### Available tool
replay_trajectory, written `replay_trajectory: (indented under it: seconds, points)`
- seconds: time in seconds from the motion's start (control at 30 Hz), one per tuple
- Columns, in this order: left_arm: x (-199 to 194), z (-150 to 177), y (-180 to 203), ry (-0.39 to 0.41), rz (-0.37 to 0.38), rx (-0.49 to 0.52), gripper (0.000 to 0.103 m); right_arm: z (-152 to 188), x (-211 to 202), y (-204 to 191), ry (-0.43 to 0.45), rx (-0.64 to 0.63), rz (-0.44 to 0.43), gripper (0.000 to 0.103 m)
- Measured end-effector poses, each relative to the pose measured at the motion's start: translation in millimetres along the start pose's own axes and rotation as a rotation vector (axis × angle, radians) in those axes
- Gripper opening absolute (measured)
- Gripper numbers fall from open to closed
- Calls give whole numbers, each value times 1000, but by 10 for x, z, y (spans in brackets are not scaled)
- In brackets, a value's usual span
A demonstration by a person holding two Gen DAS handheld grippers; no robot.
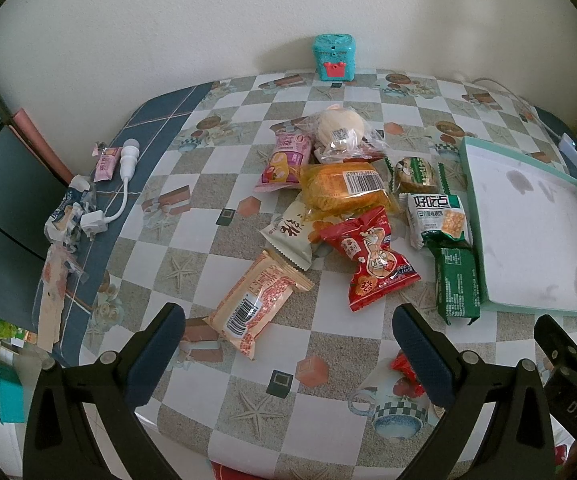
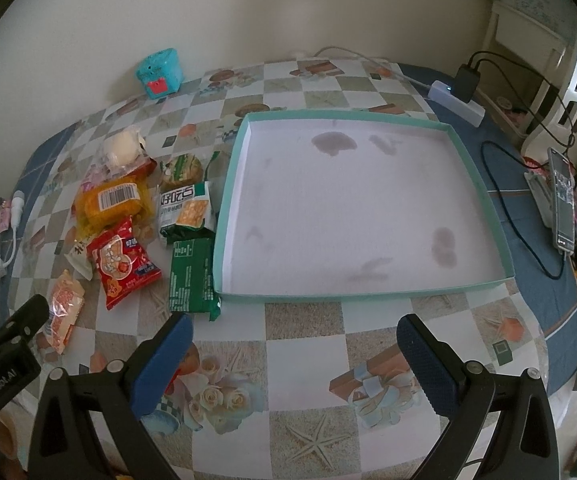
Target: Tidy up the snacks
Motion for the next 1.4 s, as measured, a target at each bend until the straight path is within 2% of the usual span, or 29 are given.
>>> replay_trajectory:
  seconds: [0.23,0.4,0.53,0.6,0.83,1.0,1.2,1.37,1.4]
  points:
    - [33,17,-14,-7,13,-11,103,2,23,-20,-10,-6,0,103]
    - [140,9,-190,-47,34,-82,103,-7,75,-83,-36,-28,-32,103]
    - [318,26,-456,-100,3,-174,103,25,235,-275,-123,-82,-97,103]
    - [413,42,-566,-130,11,-210,103,57,311,-389,-165,-119,-117,103]
    - [804,124,-844,-250,41,-320,103,184,598,-682,-280,-191,-124,102]
    - [922,151,-843,-292,98,-341,103,231,754,-869,-322,-239,-114,92]
    - [941,126,-861,-284,94,-344,103,289,834,-1084,-325,-283,-120,74]
    - [1013,87,-861,-286,87,-316,103,324,896,-1275,-344,-324,-139,55]
    - [1021,70,-851,-282,83,-305,103,327,902,-1302,-340,-333,-136,54]
Point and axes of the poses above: each gripper's, at about its wrist camera, not at the fingertips, and x roughly the way its jaws point, y to its right, z to its underside, the point moved 4 cm from there along x, roughly the way its jaws point, and after that the axes turned 11 degrees about -y, right-handed, at the moved point
